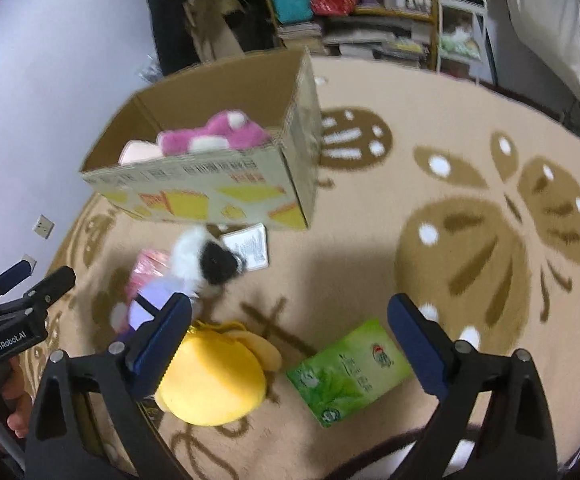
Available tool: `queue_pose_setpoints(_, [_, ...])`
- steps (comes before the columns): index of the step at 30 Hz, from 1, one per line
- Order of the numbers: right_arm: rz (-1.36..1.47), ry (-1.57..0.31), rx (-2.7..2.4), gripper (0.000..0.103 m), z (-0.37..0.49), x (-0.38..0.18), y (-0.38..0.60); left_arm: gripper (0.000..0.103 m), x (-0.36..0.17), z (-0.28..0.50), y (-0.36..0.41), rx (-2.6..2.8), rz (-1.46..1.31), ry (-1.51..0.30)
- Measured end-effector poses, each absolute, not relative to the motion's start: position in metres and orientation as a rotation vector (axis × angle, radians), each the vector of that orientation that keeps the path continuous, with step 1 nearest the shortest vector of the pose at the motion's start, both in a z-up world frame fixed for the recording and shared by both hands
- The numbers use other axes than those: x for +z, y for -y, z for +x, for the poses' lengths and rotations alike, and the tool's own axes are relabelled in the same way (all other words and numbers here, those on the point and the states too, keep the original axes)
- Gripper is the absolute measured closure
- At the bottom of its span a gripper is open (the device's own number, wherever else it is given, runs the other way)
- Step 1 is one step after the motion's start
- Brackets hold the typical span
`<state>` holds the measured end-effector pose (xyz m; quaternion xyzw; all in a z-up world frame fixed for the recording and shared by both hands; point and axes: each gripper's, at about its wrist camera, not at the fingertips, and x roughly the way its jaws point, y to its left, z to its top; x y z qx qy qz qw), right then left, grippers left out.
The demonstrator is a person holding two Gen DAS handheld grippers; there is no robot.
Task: Organize soft objects
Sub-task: 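Grasp the pink wrapped package with the left tool while the right tool grasps the green tissue pack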
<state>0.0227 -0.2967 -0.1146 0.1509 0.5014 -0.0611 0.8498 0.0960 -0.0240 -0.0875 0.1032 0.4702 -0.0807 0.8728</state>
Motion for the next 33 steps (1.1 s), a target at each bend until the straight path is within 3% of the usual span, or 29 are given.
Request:
queue_pose_setpoints(16, [0.428,-1.259,-0.261,0.001,0.024,-0.169,0.324,0.000,-0.137,0.113,0.034,-0.203,0.226,-1.131])
queue_pose_setpoints(20, [0.460,-1.308,-0.266,0.008,0.023,-0.181,0.327,0.000,-0.145,0.114,0.034,-0.198,0.230,-1.161])
queue_pose_setpoints(33, [0.475,-1.302,-0.246,0.008,0.029,-0.181,0.318,0.000,-0.162,0.115,0.035,-0.237,0.186,-1.247])
